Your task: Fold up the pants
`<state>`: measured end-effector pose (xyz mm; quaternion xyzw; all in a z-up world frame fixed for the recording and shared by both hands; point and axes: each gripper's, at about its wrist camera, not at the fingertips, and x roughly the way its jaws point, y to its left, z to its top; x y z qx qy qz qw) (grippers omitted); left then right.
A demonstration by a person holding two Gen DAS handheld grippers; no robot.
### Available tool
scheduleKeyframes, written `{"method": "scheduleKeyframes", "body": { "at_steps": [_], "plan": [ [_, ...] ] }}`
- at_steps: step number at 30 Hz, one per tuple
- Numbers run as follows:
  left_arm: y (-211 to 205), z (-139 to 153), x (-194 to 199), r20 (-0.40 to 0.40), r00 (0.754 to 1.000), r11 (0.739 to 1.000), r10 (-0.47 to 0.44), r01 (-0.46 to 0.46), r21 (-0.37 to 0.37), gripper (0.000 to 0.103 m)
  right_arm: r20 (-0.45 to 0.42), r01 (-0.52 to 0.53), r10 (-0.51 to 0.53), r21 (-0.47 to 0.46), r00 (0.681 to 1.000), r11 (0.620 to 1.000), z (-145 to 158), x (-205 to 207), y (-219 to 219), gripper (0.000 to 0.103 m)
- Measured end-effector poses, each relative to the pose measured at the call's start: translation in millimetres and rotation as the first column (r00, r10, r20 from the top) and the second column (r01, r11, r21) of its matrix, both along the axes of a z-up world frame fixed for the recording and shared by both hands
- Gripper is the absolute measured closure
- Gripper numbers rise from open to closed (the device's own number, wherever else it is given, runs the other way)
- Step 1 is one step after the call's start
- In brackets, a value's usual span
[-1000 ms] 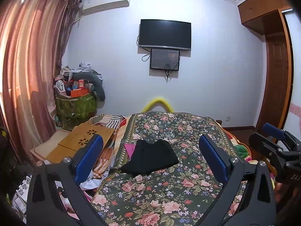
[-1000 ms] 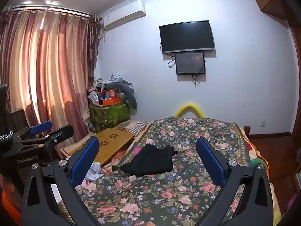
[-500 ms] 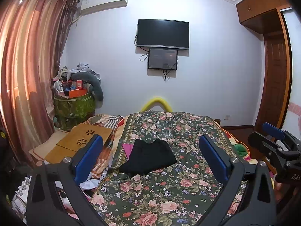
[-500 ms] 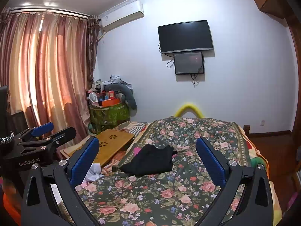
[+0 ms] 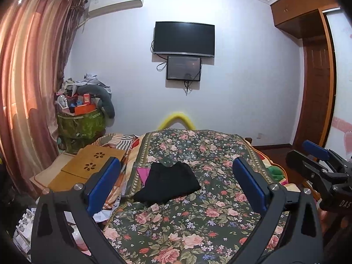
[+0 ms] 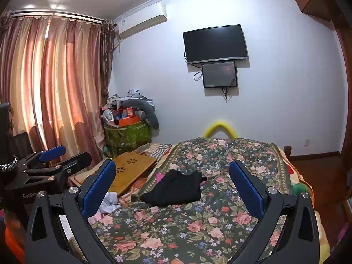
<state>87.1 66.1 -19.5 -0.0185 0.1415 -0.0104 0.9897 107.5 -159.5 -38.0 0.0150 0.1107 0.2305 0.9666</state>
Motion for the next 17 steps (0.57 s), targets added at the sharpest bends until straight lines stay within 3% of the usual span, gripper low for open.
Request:
{"method": "scheduleKeyframes", "body": {
  "at_steps": [8,17],
  "plan": [
    [-5.8,0.1,-1.8,0.012,1.0,1.0,-0.006,0.006,0.026,0.0,-0.001,-0.001,0.001,0.005,1.0,1.0,1.5,-0.1,0.2,0.001],
    [0.3,-2.8,-1.5,0.006,1.0,1.0,-0.006,0.006,0.003,0.0,-0.005,0.0,0.0,-0.007,1.0,1.0,2.1,1.0,4.3,0.001]
  ]
}}
